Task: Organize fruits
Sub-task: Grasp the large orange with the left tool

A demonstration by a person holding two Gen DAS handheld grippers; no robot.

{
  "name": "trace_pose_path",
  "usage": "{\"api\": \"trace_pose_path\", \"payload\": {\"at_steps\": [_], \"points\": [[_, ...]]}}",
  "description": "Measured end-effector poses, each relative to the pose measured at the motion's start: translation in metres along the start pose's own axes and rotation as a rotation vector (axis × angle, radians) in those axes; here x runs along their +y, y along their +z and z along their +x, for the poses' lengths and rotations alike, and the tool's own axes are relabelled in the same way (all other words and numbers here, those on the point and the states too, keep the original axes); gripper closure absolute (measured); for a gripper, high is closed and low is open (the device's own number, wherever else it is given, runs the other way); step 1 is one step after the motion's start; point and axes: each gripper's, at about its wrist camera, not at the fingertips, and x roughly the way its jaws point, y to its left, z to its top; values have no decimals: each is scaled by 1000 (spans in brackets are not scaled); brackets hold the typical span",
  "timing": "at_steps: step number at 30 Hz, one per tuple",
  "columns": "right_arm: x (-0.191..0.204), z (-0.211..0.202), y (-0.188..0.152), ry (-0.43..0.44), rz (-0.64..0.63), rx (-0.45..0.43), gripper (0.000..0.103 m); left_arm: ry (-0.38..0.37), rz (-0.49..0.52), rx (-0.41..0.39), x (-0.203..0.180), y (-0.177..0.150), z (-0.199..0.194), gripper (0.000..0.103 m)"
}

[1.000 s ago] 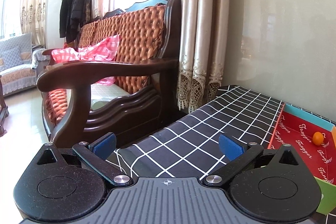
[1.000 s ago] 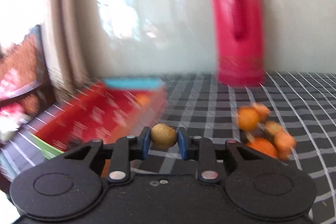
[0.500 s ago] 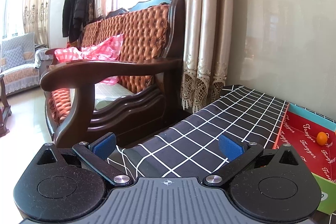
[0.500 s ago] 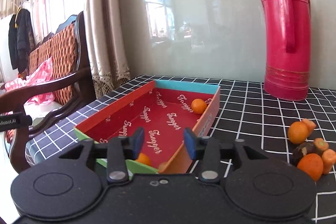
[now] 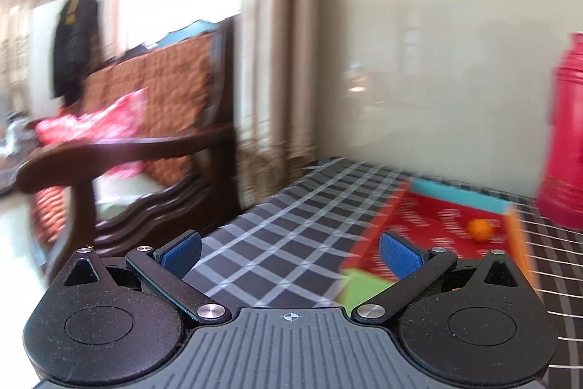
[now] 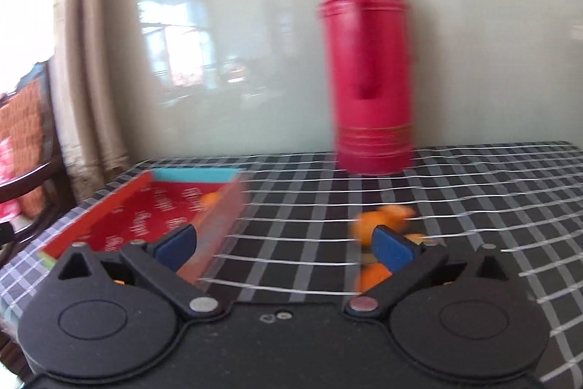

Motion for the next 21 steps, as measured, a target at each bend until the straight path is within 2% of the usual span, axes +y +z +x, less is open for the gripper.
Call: {"api": "trace_pose_path", "payload": {"at_steps": [6,10,13,17,21], "points": [[-63,-10,-2,-245,89,-10,6,-231,143,-50,-75,-6,-25,0],[-101,-17,-6,-396,147,-11,6,-377,222,-28,-125,-15,-34,0],[-121,-25,-8,-478,164,-28,6,-439,266,-9,-158,-23,-40,0],[-143,-35,-11,-519,175,-42,6,-510,300,26,-198,-33,-45,0],[-158,-42,-14,-575,172,-46,6,-548,316,57,-229,-44,-49,0]]}}
